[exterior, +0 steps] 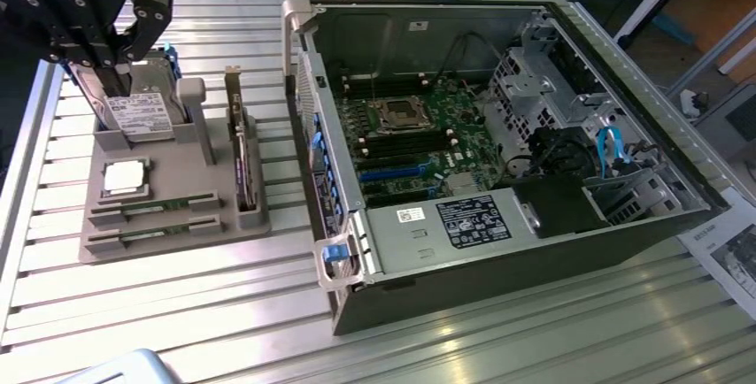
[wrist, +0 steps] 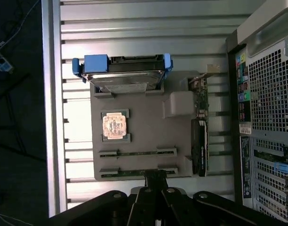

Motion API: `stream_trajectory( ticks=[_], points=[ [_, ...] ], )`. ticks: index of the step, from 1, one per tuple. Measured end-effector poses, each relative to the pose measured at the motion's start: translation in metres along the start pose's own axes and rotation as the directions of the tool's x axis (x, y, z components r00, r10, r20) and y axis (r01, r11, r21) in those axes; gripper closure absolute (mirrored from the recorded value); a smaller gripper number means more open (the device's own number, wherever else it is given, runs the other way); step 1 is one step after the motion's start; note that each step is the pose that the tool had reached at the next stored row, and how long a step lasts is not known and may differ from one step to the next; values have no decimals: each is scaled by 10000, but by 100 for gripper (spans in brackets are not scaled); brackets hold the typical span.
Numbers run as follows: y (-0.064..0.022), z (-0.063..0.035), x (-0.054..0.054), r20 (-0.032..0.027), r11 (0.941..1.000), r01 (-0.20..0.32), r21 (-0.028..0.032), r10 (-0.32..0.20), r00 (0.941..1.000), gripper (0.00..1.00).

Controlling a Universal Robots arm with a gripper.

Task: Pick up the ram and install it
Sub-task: 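Pick up the ram and move it above insertion slot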

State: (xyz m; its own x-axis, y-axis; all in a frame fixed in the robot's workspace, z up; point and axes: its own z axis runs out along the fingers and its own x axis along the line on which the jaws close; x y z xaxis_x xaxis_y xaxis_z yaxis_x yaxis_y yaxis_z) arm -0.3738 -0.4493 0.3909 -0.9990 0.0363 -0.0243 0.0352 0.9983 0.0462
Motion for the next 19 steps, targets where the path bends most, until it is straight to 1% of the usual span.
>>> stream_trajectory(
  ticks=[3, 6, 8, 10, 13, 14, 16, 17, 19],
  points=[
    [-1, 0, 0, -22, 9990, 458, -11, -458, 9989, 90],
    [-1, 0, 0, -48, 9942, 1075, -29, -1075, 9942, 90],
    [-1, 0, 0, -61, 9907, 1358, -37, -1358, 9907, 90],
    [-1, 0, 0, -76, 9851, 1721, -49, -1722, 9850, 90],
    [-1, 0, 0, -90, 9785, 2061, -60, -2061, 9785, 90],
    [-1, 0, 0, -96, 9753, 2210, -65, -2210, 9752, 90],
    [-1, 0, 0, -113, 9647, 2633, -81, -2634, 9646, 90],
    [-1, 0, 0, -118, 9608, 2771, -85, -2772, 9607, 90],
    [-1, 0, 0, -126, 9550, 2964, -93, -2965, 9549, 90]
  ],
)
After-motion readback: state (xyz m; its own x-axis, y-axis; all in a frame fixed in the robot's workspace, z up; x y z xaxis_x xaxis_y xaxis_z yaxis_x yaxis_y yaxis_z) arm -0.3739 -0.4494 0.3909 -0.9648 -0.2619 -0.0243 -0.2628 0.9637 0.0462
